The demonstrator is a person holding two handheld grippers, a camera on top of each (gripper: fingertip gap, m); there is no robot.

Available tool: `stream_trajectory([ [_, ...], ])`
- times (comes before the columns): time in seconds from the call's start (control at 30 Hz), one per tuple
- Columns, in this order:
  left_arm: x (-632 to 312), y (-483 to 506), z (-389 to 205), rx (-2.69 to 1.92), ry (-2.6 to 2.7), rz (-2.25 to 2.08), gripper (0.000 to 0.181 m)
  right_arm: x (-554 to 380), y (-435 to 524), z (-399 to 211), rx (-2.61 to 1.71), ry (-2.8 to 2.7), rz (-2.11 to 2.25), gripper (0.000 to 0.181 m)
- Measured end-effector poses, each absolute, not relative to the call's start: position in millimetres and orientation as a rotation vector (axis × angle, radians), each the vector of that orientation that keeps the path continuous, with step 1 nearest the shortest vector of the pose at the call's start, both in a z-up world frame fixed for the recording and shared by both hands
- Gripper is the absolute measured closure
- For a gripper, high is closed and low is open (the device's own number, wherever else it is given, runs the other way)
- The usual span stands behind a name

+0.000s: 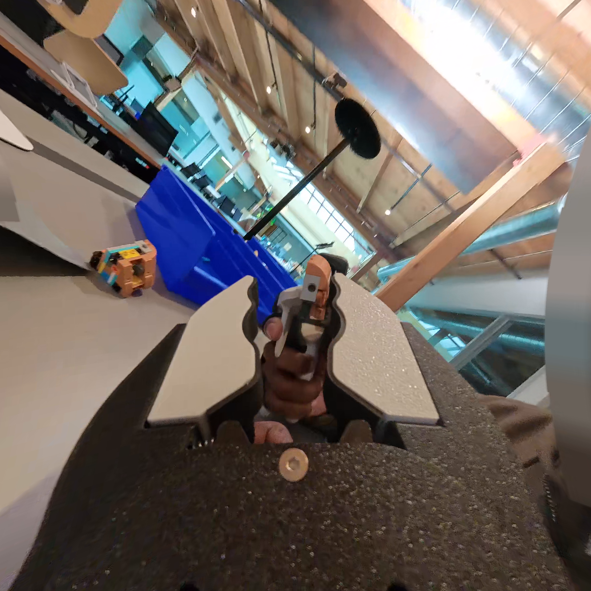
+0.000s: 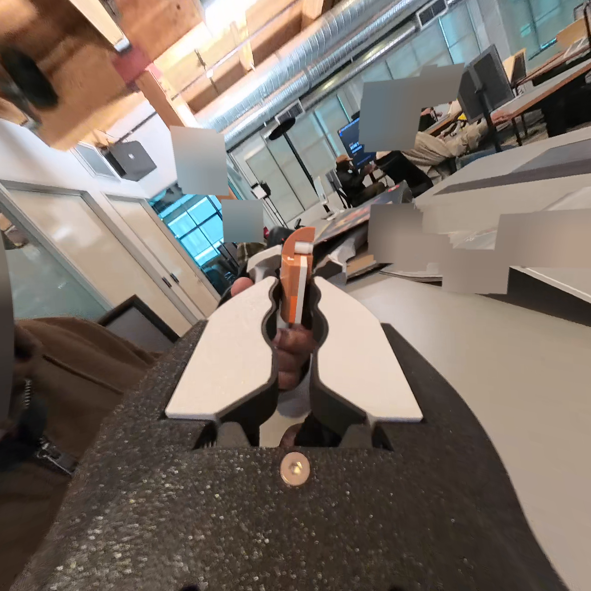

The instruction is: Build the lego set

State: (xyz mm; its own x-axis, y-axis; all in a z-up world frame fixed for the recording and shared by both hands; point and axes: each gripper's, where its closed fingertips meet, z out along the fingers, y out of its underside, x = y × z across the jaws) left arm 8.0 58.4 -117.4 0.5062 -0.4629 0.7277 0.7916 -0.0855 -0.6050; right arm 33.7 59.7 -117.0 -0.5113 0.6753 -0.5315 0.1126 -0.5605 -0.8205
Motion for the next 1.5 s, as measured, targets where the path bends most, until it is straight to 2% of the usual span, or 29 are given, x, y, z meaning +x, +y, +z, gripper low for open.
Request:
stream_trajectory([
  [0.23,35.0,46.7,-95.5,-1.172,-0.231,-1.075,0.14,40.7,33.8,-104.0,-1.156,-1.2,2.043,0.164],
  [0.37,42.3,36.3,-87.1,-1.125,-0.158,-1.089,0.163,42.6,20.9,-108.4,-1.136,-1.23,2.047,0.164],
  [0.93,51.5,27.7,-85.4,-1.143,-0.101,-1.07,0.155,48.4,20.1,-100.0,-1.047,-1.214,2.026,0.164],
  [1.2,52.1,25.4,-85.6,-1.137,-0.07,-1.071,0.163,49.8,17.0,-98.8,-1.034,-1.212,2.066,0.164],
  [1.5,51.2,24.3,-89.0,-1.158,-0.032,-1.038,0.163,48.5,15.3,-101.3,-1.041,-1.229,2.058,0.164],
])
